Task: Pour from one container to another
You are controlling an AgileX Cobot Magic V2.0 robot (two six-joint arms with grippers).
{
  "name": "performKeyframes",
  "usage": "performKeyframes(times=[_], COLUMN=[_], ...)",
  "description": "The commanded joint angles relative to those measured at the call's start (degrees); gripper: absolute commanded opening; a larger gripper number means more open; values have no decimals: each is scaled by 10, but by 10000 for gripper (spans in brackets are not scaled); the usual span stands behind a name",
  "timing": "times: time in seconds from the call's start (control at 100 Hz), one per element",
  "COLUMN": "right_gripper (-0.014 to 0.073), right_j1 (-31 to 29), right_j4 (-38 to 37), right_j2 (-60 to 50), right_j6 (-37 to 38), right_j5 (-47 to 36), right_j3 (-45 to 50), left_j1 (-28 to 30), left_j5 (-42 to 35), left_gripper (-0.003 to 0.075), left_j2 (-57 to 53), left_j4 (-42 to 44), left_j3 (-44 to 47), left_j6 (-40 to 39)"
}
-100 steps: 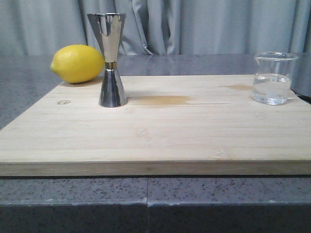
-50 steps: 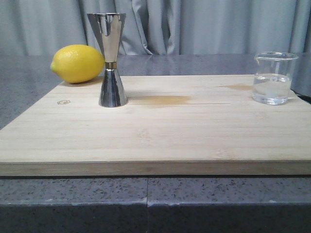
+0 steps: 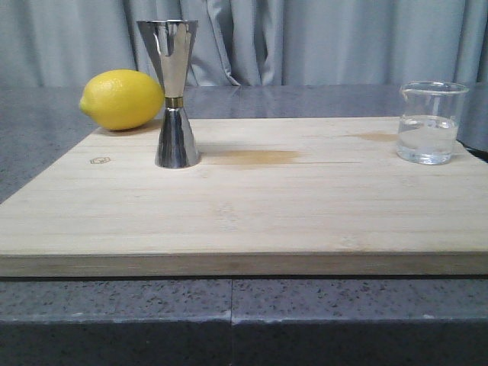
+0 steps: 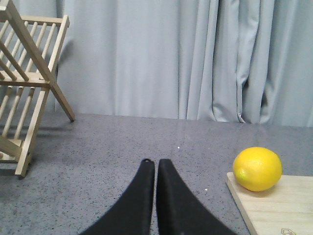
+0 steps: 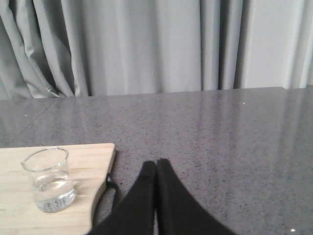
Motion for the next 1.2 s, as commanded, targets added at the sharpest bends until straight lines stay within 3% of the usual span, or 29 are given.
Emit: performKeyframes(times=[0.0, 0.27, 0.98, 1.07, 1.19], right_gripper=[-72, -72, -67, 47, 333], right_j1=[-3, -3, -3, -3, -3], right_j4=[-15, -15, -11, -10, -13], right_j2=[38, 113, 115, 115, 115], right_j6=[-26, -39, -33, -24, -24], right_j5=[-1, 24, 39, 39, 41], right_j3=[-61, -161, -163, -163, -163], left_j1=[-5, -5, -5, -4, -4], left_j5=[-1, 18, 18, 20, 25], left_gripper=[-19, -19, -18, 36, 306], left_j2=[47, 139, 147, 147, 147], left_j4=[16, 22, 22, 24, 39], left_j3=[-64, -146, -145, -145, -145], left_j6=[4, 4, 4, 4, 4])
